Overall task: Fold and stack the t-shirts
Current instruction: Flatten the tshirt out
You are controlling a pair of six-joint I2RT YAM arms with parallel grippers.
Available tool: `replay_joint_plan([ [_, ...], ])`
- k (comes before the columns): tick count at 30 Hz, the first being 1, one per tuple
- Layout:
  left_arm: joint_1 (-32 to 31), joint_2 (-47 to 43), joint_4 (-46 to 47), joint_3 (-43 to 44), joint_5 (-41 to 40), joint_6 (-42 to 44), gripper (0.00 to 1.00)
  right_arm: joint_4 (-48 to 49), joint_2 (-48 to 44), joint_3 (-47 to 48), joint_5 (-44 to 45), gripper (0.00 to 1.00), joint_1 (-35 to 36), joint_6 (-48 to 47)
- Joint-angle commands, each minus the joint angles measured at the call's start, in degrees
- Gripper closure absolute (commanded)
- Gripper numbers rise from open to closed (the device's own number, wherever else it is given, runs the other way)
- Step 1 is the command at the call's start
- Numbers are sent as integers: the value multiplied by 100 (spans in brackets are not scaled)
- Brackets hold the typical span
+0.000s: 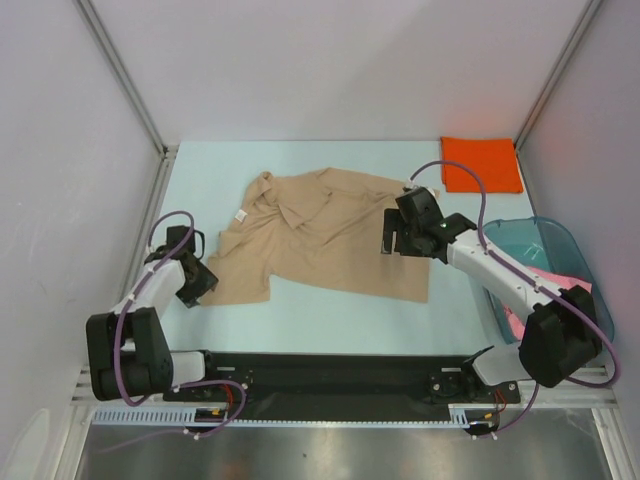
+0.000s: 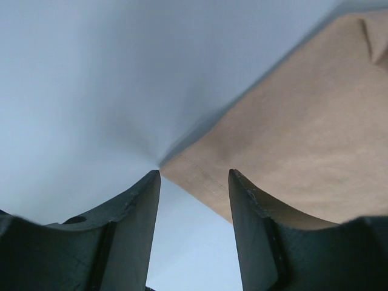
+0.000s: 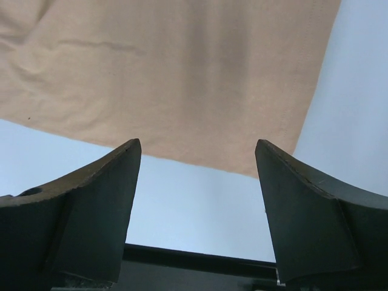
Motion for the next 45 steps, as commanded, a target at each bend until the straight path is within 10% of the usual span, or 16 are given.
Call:
replay_joint_plan([
  [1, 51, 125, 80, -13, -273, -68, 46, 384, -272, -218, -339, 19, -123, -31],
  [14, 51, 274, 36, -198, -704, -279, 48, 595, -466, -587, -885, 19, -396, -180],
  [22, 121, 398, 423, -435, -221, -296, 73, 429, -563, -763, -902, 19, -580, 39],
  [27, 157, -206, 283, -365, -44, -200, 99, 279, -431, -1237, -1017, 19, -1002, 1030],
  [45, 139, -2792, 133, 557, 1335, 363, 100, -810, -1109, -2056, 978, 31, -555, 5039],
])
